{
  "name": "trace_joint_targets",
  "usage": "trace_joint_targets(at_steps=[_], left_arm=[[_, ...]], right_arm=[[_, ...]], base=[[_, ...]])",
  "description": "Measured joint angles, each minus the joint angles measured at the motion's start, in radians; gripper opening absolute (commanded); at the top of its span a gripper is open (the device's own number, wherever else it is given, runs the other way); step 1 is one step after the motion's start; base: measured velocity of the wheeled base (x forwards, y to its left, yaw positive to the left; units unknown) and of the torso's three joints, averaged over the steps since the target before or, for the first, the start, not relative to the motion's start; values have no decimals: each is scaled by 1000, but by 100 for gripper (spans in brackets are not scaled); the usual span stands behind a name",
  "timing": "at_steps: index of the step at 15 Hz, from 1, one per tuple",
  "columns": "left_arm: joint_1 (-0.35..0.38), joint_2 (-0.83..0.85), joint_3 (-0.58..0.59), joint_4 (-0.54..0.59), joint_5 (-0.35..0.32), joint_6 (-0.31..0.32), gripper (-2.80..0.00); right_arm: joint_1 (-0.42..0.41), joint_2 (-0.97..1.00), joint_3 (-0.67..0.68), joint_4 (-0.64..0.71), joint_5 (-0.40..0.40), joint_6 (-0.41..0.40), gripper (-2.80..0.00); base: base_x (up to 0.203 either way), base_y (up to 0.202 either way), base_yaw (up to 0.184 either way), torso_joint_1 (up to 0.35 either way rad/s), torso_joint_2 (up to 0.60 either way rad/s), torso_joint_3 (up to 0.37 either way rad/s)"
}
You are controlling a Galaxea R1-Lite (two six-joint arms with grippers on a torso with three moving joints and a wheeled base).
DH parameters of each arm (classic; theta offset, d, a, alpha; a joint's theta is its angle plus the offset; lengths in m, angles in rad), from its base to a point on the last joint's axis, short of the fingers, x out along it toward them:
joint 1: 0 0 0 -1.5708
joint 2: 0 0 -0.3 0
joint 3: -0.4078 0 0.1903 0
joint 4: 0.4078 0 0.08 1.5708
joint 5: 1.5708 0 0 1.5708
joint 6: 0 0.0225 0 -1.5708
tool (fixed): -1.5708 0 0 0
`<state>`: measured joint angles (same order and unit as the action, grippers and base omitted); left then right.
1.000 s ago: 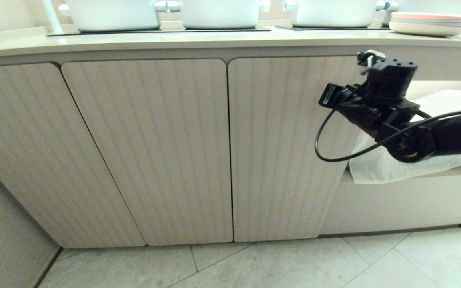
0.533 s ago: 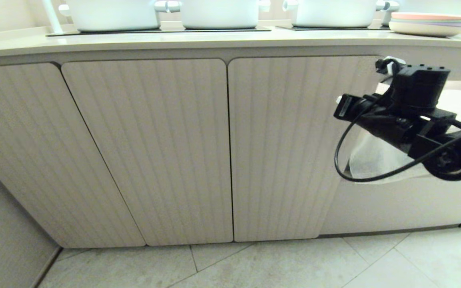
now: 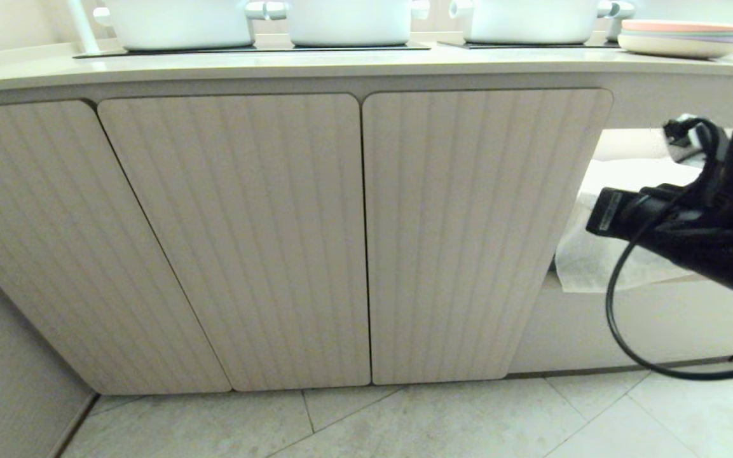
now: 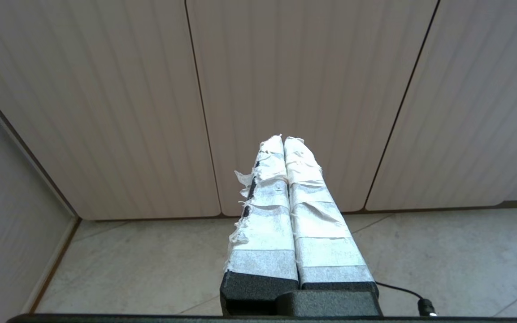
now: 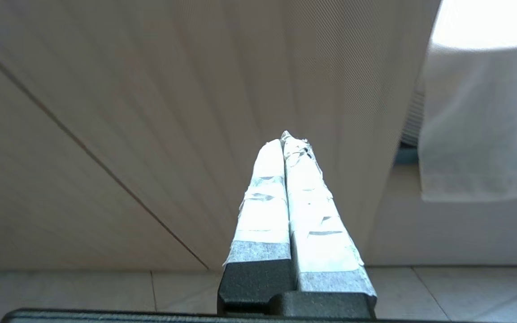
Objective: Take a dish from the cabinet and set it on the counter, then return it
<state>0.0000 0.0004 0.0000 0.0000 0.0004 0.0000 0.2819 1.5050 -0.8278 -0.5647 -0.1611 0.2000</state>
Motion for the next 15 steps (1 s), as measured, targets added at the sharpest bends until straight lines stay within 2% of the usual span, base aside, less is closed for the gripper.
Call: trace_joint_targets(at_steps=[8,12,15], left_arm=[[0,0,0,0,0,0,-280],[0,0,0,0,0,0,-280],[0,0,0,0,0,0,-280]], right_arm=[[4,-307,378,-4,-7,-97,-280],[-2,-433,573,-41,-57,-190,-280],[-31,-510,741,-85,-66,-270,-280]], base=[[0,0,0,0,0,0],[0,0,0,0,0,0],[0,0,0,0,0,0]])
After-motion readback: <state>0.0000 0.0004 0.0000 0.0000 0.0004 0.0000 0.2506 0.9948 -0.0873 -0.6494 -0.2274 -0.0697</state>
